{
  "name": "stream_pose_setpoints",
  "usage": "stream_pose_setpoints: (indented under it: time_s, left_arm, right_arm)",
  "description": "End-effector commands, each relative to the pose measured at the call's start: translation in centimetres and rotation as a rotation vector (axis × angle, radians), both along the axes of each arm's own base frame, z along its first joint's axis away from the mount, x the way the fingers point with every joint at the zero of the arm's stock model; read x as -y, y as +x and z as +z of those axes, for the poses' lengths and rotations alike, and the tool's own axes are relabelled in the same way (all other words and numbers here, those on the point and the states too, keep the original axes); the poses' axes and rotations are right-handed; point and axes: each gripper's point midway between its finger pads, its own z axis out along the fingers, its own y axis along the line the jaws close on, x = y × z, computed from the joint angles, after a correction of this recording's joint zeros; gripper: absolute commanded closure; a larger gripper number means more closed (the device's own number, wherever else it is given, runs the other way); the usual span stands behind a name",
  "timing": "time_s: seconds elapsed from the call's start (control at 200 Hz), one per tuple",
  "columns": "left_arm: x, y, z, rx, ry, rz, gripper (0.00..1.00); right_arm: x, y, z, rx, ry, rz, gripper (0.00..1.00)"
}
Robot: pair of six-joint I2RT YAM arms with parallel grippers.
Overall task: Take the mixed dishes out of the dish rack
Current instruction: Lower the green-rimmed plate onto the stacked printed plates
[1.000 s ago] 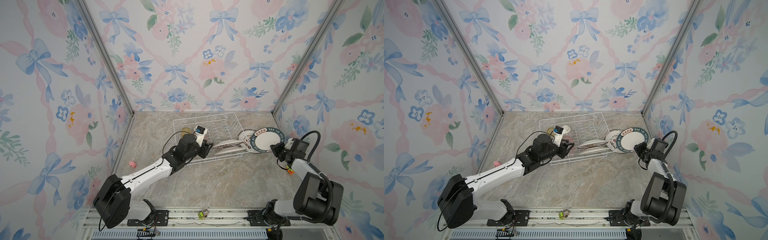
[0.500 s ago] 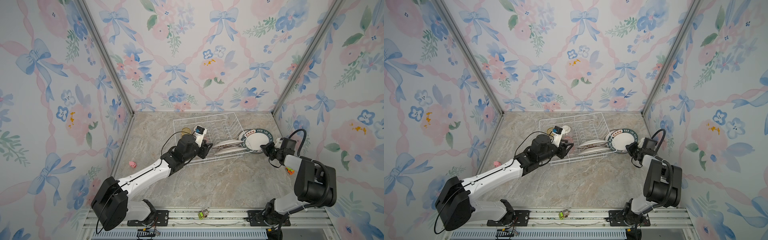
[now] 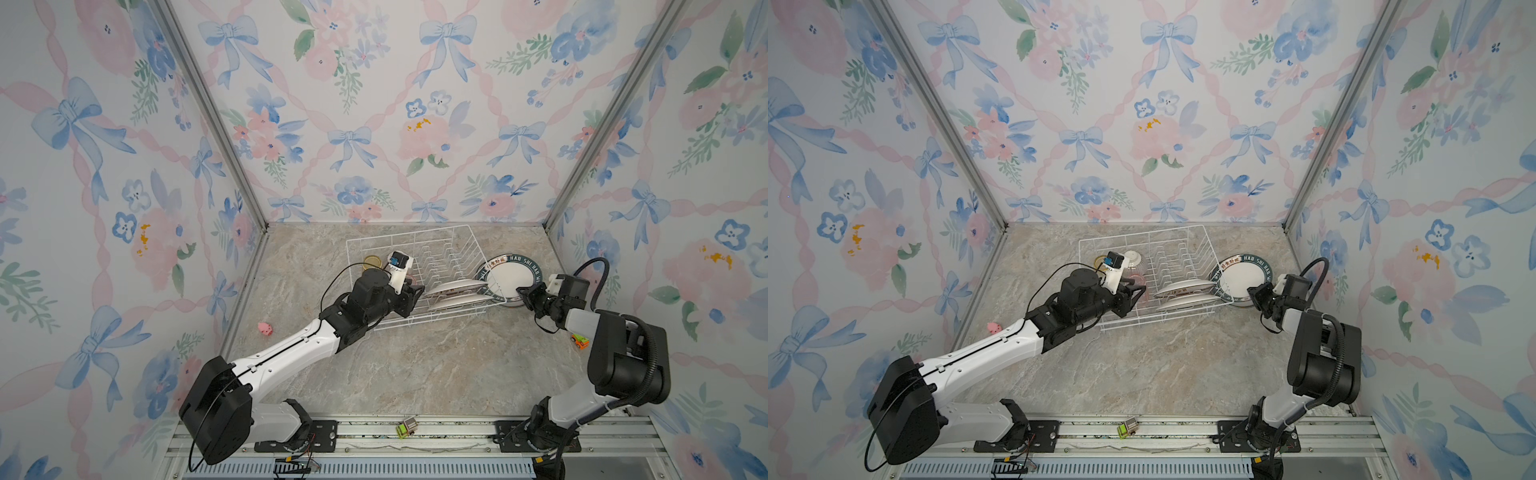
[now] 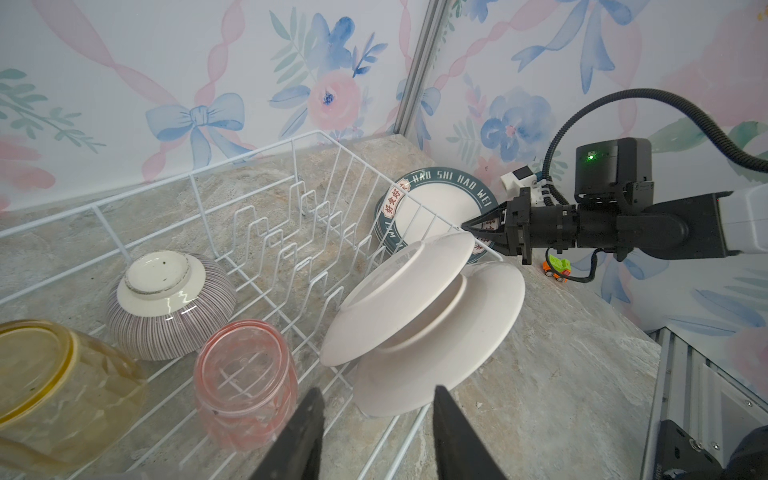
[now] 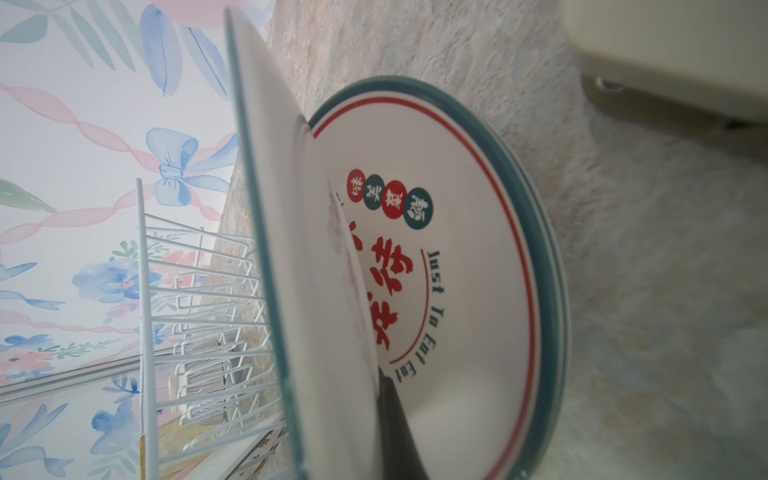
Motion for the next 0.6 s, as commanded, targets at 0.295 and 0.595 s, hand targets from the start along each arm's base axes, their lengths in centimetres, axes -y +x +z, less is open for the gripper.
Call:
stream_pose_setpoints:
  time_s: [0.295, 0.595]
  left_arm:
    - [-0.2, -0.6, 1.1, 0.027, -0.001, -0.009, 0.57]
    - [-0.6, -0.9, 1.0, 0.032, 0.000, -0.003, 0.57]
  right_arm:
    - [-1.0, -0.7, 0.1, -0.033, -0.011, 0.076, 0.68]
    - [-0.8, -2.7, 0.8, -0.095, -0.115, 0.116, 0.49]
